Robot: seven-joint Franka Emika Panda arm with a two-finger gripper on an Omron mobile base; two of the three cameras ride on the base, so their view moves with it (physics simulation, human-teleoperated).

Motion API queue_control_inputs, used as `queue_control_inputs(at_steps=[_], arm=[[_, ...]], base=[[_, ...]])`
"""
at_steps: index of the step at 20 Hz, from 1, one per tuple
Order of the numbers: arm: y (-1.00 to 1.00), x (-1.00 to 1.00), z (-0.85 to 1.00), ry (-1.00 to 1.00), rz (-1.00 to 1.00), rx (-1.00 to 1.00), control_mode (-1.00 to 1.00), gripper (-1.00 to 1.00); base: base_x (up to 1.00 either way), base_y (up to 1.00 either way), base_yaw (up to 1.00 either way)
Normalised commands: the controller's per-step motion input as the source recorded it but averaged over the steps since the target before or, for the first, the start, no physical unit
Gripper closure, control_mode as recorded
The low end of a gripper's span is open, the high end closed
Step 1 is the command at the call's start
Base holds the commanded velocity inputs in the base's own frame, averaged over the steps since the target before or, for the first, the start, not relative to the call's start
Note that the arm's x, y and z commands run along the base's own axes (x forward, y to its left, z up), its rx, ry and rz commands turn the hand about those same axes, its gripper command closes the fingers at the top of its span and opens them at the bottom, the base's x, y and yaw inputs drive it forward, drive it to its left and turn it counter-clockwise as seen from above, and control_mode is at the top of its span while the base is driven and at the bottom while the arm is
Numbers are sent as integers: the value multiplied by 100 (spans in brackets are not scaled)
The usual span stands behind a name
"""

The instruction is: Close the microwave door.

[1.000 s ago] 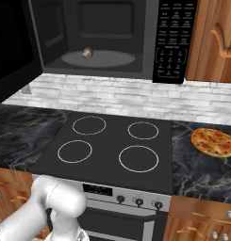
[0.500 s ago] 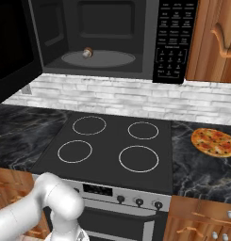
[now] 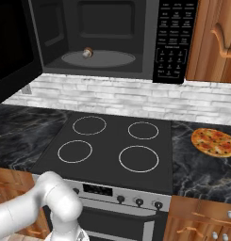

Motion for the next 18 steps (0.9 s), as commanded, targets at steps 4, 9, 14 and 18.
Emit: queue_control_inputs(at_steps=[4, 9, 14, 18], arm=[[-3, 52, 0, 13, -1, -7, -100, -100], [-61, -49, 31, 0, 17, 0, -100, -100], [-98, -15, 38, 5, 40, 0, -100, -100], [-100, 0, 19, 17, 44, 0, -100, -100]], base=[[0, 0, 0], [0, 0, 0], [0, 0, 0], [0, 0, 0]])
